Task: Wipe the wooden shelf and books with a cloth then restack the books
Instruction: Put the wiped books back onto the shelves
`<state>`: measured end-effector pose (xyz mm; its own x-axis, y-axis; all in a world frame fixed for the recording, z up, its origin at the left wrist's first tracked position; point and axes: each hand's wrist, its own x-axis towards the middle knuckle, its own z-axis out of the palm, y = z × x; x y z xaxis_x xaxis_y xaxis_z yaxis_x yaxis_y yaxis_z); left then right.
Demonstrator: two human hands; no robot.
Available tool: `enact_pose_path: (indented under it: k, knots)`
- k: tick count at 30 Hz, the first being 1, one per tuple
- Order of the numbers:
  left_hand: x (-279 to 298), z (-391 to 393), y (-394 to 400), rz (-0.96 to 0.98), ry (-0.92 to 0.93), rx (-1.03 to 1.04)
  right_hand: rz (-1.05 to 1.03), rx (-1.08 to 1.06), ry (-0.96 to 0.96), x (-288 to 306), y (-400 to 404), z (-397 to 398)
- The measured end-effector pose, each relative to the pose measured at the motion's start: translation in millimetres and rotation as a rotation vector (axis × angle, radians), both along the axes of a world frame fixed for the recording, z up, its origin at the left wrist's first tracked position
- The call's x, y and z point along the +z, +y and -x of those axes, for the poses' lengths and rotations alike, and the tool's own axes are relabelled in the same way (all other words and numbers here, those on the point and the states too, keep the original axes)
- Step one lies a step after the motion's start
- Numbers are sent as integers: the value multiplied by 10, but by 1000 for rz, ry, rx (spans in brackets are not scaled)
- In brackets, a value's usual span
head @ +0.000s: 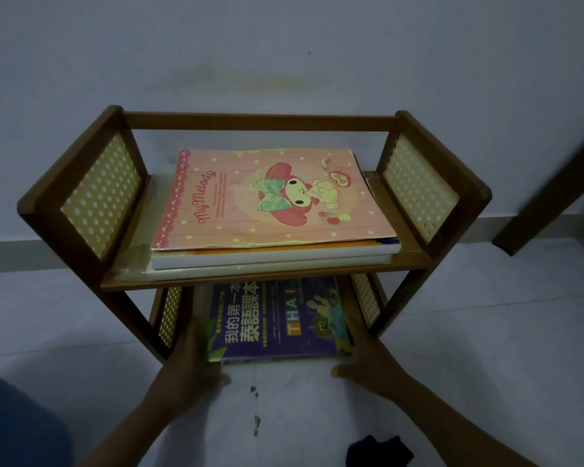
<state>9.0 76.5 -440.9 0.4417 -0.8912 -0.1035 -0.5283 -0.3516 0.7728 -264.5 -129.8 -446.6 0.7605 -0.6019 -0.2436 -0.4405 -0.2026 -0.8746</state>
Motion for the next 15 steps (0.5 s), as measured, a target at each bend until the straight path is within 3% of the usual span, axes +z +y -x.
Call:
enact_pose_path:
  k: [3, 8, 15]
  knots:
    - [-26, 11, 5, -73, -134, 126, 164, -37, 136, 11, -3, -52]
    - [6, 36, -47, -83, -194, 113, 347, -63, 378, 19, -28, -174]
    - [64, 2, -121, -166, -155, 82, 384, -83, 415, 20, 3, -199]
